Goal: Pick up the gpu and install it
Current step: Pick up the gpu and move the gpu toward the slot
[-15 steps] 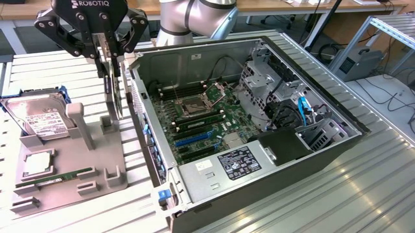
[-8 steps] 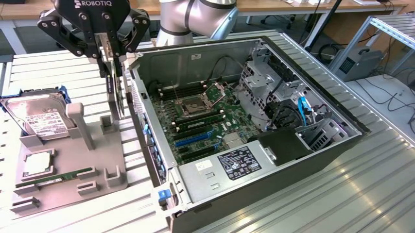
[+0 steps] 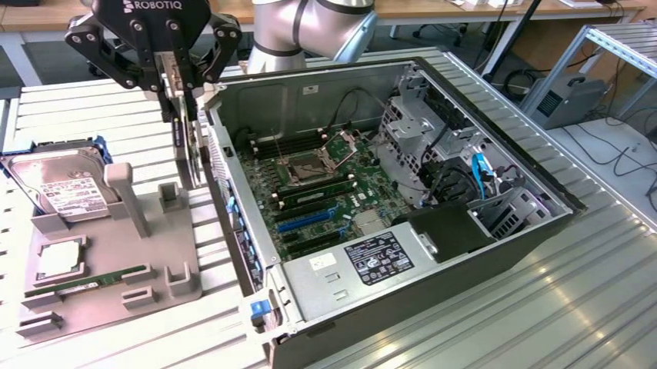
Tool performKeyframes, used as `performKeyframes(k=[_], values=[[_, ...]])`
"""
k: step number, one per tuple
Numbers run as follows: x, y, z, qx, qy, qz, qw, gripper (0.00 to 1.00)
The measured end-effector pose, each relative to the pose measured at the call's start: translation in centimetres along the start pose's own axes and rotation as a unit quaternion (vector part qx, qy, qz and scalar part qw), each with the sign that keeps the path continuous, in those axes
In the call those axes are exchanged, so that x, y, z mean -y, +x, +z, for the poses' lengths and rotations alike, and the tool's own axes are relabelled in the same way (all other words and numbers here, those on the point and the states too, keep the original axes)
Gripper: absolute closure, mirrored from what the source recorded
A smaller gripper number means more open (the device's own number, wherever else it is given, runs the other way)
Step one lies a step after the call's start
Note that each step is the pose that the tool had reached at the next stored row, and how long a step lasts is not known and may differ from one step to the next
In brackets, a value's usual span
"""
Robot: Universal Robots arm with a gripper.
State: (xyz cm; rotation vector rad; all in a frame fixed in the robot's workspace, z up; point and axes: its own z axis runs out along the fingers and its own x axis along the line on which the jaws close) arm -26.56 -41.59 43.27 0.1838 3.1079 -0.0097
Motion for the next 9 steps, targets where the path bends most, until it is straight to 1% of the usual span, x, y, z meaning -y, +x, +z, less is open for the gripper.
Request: performKeyframes(k=[9], values=[[-0.05, -0.4, 0.01, 0.0, 0.0003, 0.0, 1.0, 0.73]])
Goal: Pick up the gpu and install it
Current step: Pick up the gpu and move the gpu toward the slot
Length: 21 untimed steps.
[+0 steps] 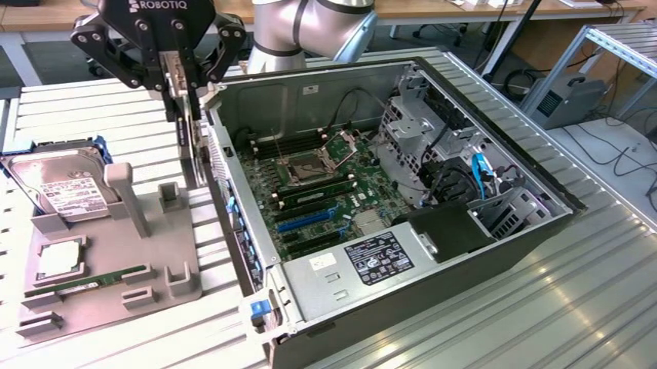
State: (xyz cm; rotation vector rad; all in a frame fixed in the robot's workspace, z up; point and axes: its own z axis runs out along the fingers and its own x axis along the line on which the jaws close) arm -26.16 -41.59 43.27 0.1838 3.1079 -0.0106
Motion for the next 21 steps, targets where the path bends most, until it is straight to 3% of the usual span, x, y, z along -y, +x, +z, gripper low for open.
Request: performKeyframes(k=[21], values=[[-0.11, -0.89, 0.03, 0.0001, 0.0006, 0.0, 1.0, 0.73]])
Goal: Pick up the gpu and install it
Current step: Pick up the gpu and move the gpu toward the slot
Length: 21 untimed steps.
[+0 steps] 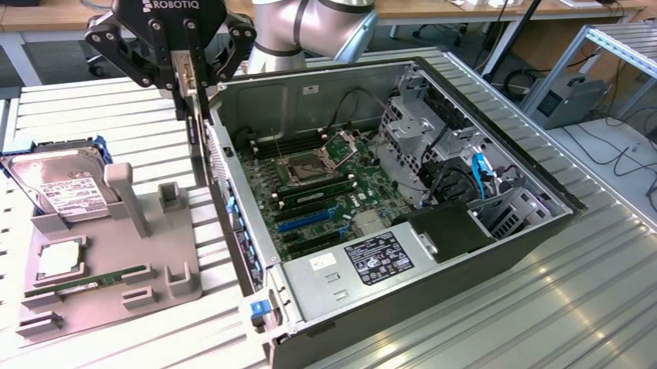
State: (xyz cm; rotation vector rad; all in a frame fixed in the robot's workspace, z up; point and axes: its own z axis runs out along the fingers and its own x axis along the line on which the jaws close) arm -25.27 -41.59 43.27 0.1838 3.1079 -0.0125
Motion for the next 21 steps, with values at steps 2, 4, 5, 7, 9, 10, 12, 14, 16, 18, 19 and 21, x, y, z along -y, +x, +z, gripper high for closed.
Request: performKeyframes(k=[2, 4, 5, 7, 9, 10, 12, 14, 16, 18, 19, 21], values=[[-0.01, -0.13, 0.01, 0.0, 0.0001, 0.0, 1.0, 0.73], [-0.02, -0.2, 0.01, 0.0, 0.0002, 0.0, 1.0, 0.73], [-0.03, -0.25, 0.01, 0.0, 0.0003, 0.0, 1.0, 0.73], [-0.04, -0.32, 0.01, 0.0001, 0.0004, 0.0, 1.0, 0.73], [-0.04, -0.37, 0.02, 0.0001, 0.0004, 0.0, 1.0, 0.73], [-0.05, -0.41, 0.02, 0.0001, 0.0005, 0.0, 1.0, 0.73], [-0.06, -0.48, 0.02, 0.0001, 0.0006, 0.0, 1.0, 0.73], [-0.06, -0.53, 0.02, 0.0001, 0.0007, 0.0, 1.0, 0.73], [-0.07, -0.6, 0.02, 0.0001, 0.0007, 0.0, 1.0, 0.73], [-0.08, -0.68, 0.03, 0.0001, 0.0009, 0.0, 1.0, 0.73], [-0.09, -0.74, 0.03, 0.0001, 0.001, 0.0, 1.0, 0.73], [-0.1, -0.85, 0.04, 0.0002, 0.0012, 0.0, 1.0, 0.73]])
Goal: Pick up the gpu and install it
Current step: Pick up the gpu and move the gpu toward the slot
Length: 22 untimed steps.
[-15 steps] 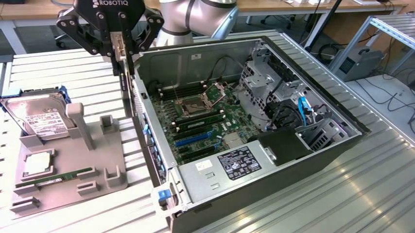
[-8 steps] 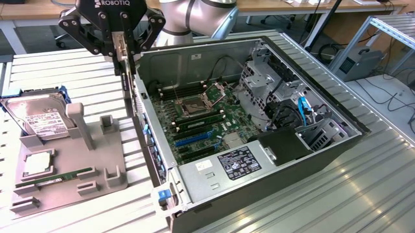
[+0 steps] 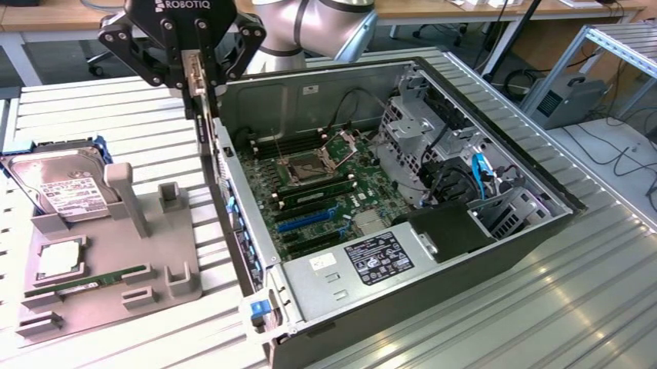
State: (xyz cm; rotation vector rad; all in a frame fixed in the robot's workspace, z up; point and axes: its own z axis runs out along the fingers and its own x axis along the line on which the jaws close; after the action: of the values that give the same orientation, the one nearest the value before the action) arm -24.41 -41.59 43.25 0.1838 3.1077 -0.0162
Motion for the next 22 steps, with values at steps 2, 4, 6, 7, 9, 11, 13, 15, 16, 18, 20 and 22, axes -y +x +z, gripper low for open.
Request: performKeyframes(k=[2, 4, 6, 7, 9, 11, 13, 15, 16, 18, 20, 22], values=[[-0.01, -0.1, 0.01, 0.0, 0.0002, 0.0, 1.0, 0.73], [-0.03, -0.2, 0.02, 0.0, 0.0004, 0.0, 1.0, 0.73], [-0.04, -0.4, 0.03, 0.0001, 0.0005, 0.0, 1.0, 0.73], [-0.05, -0.4, 0.04, 0.0001, 0.0006, 0.0, 1.0, 0.73], [-0.06, -0.5, 0.04, 0.0001, 0.0008, 0.0, 1.0, 0.73], [-0.08, -0.7, 0.05, 0.0001, 0.001, 0.0, 1.0, 0.73], [-0.1, -0.8, 0.07, 0.0001, 0.0011, 0.0, 1.0, 0.73], [-0.12, -1.0, 0.07, 0.0002, 0.0013, 0.0, 1.0, 0.73], [-0.13, -1.0, 0.07, 0.0002, 0.0013, 0.0, 1.0, 0.73], [-0.14, -1.2, 0.08, 0.0002, 0.0014, 0.0, 1.0, 0.73], [-0.16, -1.3, 0.09, 0.0002, 0.0015, 0.0, 1.0, 0.73], [-0.17, -1.5, 0.1, 0.0002, 0.0016, 0.0, 1.0, 0.73]])
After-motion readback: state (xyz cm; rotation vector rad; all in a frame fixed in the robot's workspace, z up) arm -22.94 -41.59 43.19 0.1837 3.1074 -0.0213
